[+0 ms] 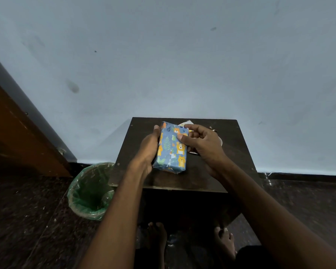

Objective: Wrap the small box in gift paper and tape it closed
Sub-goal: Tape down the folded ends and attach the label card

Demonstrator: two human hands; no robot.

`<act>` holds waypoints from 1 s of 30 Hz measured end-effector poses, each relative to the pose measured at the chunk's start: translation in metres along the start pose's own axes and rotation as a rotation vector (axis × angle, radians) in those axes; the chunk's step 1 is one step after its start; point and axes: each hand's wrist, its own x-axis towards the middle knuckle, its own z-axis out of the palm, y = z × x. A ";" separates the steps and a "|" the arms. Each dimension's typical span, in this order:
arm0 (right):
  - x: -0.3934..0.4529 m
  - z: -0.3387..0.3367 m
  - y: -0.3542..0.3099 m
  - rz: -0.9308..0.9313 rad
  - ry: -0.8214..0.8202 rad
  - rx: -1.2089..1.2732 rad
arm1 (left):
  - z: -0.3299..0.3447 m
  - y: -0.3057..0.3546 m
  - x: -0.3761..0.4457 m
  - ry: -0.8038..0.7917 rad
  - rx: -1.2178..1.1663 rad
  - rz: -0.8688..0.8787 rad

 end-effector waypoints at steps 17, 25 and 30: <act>-0.004 0.004 0.005 -0.258 -0.017 -0.227 | 0.005 -0.004 0.006 0.059 -0.117 0.122; -0.005 0.008 0.008 -0.184 0.047 -0.154 | 0.004 -0.003 0.005 0.016 0.002 0.077; -0.008 0.008 0.009 -0.124 0.023 -0.116 | 0.005 0.003 -0.002 0.022 0.097 0.114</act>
